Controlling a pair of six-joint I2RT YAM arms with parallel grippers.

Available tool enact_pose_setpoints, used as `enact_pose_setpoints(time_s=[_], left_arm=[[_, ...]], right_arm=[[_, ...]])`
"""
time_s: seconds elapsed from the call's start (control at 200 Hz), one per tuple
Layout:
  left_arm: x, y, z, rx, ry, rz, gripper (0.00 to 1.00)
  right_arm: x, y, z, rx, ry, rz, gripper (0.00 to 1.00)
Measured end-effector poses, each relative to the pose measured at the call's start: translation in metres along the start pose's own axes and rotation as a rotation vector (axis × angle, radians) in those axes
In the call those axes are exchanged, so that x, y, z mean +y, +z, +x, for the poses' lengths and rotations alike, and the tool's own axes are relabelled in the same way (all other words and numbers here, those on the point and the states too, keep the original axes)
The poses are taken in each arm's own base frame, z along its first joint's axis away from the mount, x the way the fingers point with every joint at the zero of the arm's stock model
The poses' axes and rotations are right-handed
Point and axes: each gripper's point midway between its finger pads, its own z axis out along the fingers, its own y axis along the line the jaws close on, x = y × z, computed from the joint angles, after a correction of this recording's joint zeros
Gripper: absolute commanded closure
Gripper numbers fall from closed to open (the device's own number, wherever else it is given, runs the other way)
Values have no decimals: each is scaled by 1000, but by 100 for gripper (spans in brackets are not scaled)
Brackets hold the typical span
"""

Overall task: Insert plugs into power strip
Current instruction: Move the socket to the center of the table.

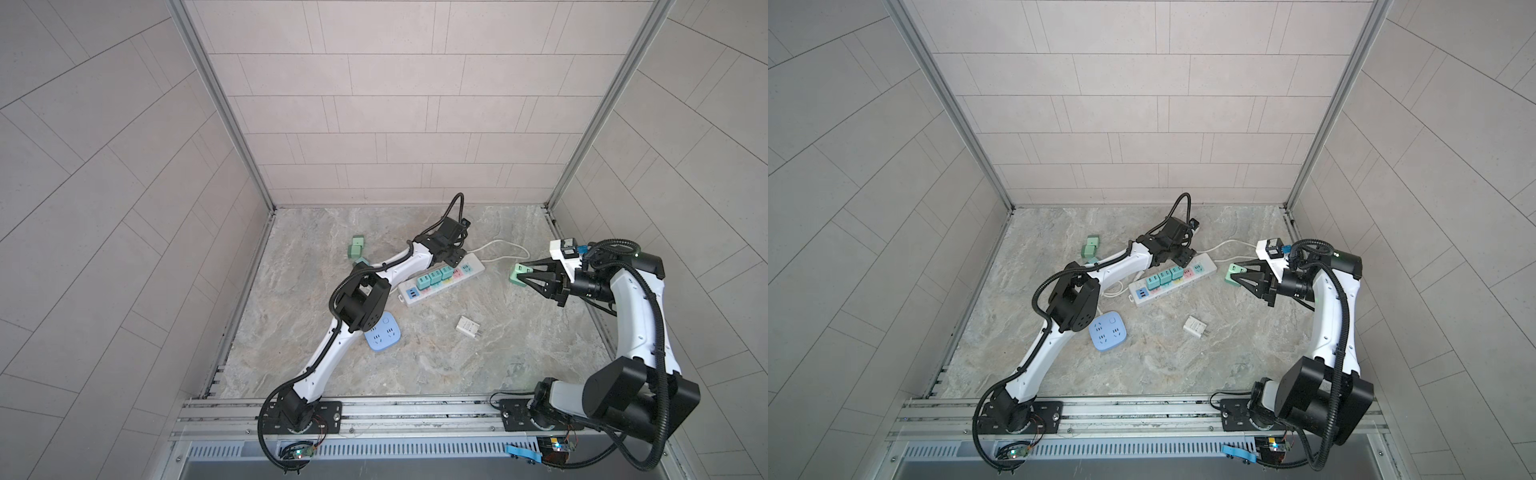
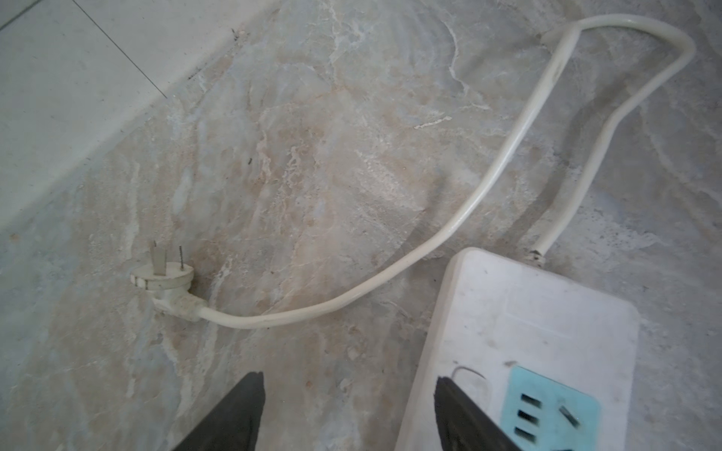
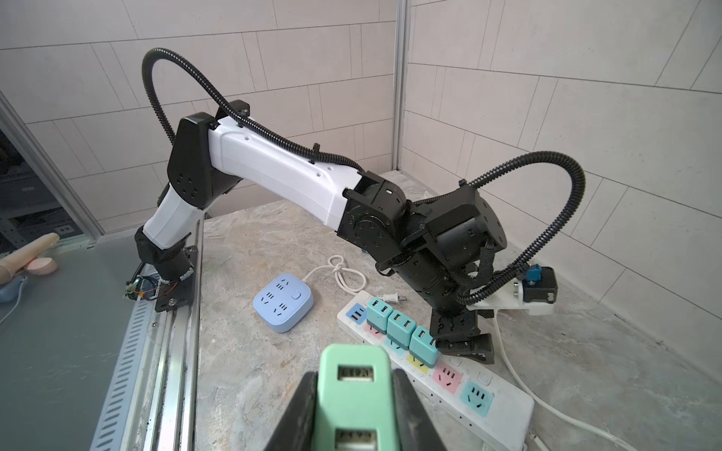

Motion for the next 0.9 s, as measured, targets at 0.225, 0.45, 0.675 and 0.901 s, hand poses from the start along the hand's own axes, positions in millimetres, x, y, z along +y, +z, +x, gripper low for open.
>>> enact_pose_setpoints(time_s=[0.225, 0.45, 0.675, 0.901], left_arm=[[-23, -1, 7, 25, 36, 66, 27], [-30, -3, 11, 49, 18, 127, 36], [-64, -13, 19, 73, 8, 350, 36], [-101, -36, 33, 104, 37, 544, 37]], right_arm=[[18, 4, -11, -1, 7, -23, 100], [25, 24, -20, 13, 24, -153, 100], [11, 29, -29, 14, 104, -169, 100], [59, 32, -38, 5, 24, -234, 100]])
